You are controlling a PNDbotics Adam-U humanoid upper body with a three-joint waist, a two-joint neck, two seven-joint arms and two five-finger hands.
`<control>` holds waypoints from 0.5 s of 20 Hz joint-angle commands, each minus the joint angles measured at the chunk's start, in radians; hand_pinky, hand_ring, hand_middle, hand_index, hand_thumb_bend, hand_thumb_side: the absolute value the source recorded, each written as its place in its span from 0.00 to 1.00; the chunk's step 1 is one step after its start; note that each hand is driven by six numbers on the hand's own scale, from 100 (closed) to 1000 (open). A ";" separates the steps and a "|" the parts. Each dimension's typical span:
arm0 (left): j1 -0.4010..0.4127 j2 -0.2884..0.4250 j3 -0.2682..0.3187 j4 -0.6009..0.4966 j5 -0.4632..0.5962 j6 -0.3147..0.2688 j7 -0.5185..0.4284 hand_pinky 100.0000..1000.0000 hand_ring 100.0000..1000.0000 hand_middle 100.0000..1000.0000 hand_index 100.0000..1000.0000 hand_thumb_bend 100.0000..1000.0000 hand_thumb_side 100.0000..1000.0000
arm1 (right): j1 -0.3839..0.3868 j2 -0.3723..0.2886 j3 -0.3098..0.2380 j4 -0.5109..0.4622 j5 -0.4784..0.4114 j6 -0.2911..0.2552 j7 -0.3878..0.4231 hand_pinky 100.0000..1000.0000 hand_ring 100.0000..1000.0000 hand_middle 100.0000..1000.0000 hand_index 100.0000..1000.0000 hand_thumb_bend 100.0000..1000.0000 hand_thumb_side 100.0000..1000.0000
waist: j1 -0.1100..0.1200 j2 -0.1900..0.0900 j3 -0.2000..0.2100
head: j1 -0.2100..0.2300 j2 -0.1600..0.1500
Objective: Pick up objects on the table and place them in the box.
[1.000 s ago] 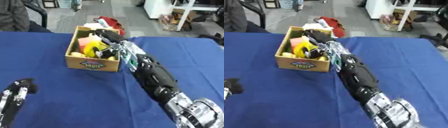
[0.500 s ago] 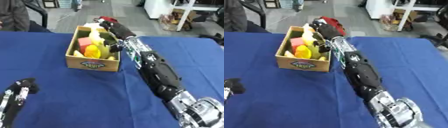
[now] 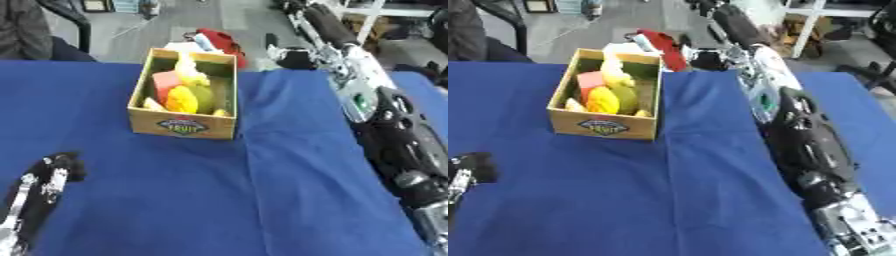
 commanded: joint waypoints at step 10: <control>-0.012 0.015 0.012 -0.014 -0.005 -0.001 0.009 0.62 0.56 0.52 0.71 0.00 0.69 | 0.364 0.069 -0.068 -0.272 -0.464 -0.121 0.055 0.58 0.62 0.64 0.84 0.00 0.43 | 0.011 -0.018 -0.011 | 0.046 0.011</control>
